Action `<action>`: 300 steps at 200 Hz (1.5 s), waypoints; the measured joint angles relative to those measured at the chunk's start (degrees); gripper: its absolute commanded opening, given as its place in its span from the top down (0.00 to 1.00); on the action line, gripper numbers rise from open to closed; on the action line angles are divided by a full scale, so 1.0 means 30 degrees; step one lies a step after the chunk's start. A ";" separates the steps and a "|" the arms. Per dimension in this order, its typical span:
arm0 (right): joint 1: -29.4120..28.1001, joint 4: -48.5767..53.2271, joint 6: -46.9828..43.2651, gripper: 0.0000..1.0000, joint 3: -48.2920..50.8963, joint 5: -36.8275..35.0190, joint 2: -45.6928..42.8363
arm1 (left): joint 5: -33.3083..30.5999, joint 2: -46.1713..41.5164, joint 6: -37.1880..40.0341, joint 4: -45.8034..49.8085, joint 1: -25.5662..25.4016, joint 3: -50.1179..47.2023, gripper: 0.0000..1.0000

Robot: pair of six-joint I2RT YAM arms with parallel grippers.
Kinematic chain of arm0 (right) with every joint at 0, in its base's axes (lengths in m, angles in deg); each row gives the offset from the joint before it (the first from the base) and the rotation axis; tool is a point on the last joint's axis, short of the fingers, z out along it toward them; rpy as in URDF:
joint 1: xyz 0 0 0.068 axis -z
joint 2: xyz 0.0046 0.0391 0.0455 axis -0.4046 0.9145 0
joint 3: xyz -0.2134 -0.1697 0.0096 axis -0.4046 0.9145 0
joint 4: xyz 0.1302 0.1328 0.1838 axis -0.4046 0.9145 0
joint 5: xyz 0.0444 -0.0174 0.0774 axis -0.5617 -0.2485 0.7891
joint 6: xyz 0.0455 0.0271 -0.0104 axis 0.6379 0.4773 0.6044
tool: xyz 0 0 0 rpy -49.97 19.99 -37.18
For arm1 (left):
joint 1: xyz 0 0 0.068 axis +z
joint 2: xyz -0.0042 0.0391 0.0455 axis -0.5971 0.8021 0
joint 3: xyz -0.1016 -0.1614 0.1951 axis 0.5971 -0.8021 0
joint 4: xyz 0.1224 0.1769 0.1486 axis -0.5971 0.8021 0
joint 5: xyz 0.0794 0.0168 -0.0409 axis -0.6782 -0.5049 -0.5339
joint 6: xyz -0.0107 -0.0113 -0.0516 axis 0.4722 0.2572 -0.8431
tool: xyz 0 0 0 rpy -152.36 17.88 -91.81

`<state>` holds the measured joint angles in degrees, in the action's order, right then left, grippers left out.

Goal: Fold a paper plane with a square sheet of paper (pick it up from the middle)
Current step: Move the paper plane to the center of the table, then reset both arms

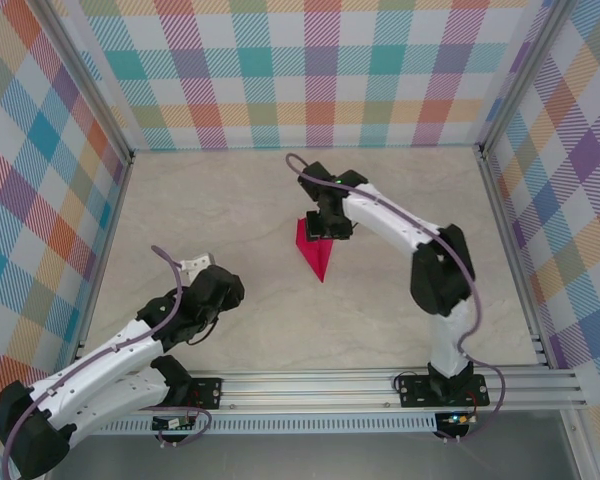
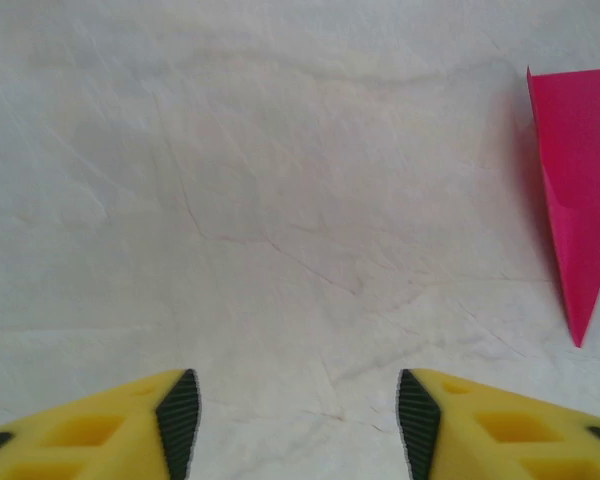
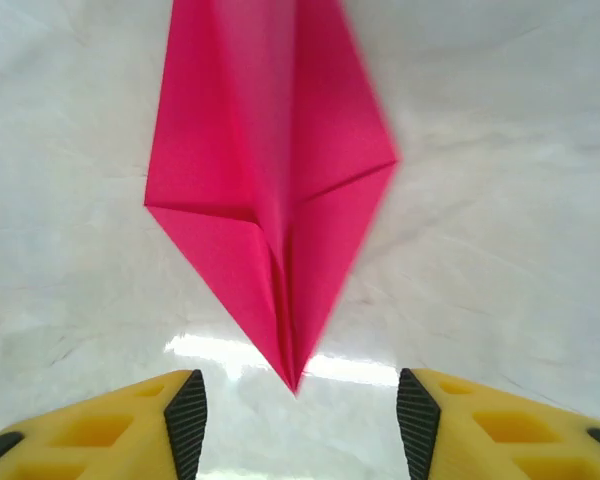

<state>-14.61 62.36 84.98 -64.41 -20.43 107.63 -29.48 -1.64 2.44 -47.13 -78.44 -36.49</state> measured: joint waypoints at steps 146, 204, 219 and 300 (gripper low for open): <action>0.9216 -1.9635 -0.6098 0.00 2.0968 -0.7380 -0.9428 | -0.5727 0.3330 0.9559 -0.9974 0.9610 -0.2463 0.00; 1.1103 -3.0148 -0.8772 0.01 2.5033 -0.2550 -0.8459 | -0.3053 0.9012 1.3835 -1.9926 0.9770 -0.3971 0.00; 1.1081 -3.1809 -0.8954 0.00 2.6032 -0.2025 -0.8466 | -0.2120 1.0309 1.4549 -2.1813 0.9872 -0.4000 0.00; 1.1489 -3.4942 -0.9020 0.00 2.6199 -0.1078 -0.7424 | 0.2011 1.4608 1.5526 -2.6549 1.1715 -0.3993 0.00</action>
<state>19.86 -42.46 57.92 14.18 -23.66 85.36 -23.45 42.18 49.02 -126.77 -43.30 -48.47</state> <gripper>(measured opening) 0.999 0.998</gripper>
